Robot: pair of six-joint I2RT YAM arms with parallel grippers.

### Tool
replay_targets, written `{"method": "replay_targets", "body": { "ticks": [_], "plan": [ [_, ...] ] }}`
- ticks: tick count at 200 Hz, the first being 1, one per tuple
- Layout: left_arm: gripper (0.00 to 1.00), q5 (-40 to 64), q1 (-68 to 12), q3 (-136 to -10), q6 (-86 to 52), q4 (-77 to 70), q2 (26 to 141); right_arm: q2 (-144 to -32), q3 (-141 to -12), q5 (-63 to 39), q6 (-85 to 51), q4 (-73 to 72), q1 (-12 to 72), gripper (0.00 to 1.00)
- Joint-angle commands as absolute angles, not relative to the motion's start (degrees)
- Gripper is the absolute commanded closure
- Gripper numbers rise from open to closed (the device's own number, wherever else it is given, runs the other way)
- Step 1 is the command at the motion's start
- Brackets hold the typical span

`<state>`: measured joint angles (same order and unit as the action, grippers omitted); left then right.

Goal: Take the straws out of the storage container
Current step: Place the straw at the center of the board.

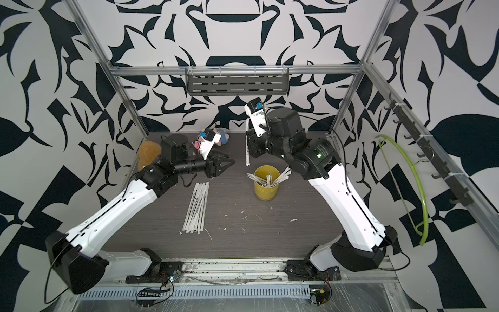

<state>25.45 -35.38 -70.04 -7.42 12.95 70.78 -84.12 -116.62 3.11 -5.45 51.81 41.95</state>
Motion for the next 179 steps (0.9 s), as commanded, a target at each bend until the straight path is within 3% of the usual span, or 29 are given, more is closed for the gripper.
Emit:
{"method": "replay_targets", "body": {
  "ticks": [1,41,85,179],
  "plan": [
    [0.47,20.6,-35.6,-68.7,-7.5,21.4,64.9,-86.0,-117.2,-2.0,-12.3,51.4,43.7,1.0],
    [0.47,10.0,-35.6,-69.8,-10.1,41.0,59.0,-91.0,-112.7,-9.2,-21.3,48.9,45.3,1.0],
    [0.46,3.3,-35.5,-65.7,-13.9,48.9,52.6,-101.0,-112.5,-16.9,-31.9,48.0,46.1,1.0],
    [0.46,-1.3,-35.5,-59.8,-17.2,44.8,49.5,-122.5,-119.8,-21.9,-40.1,52.4,47.3,1.0]
  ]
}}
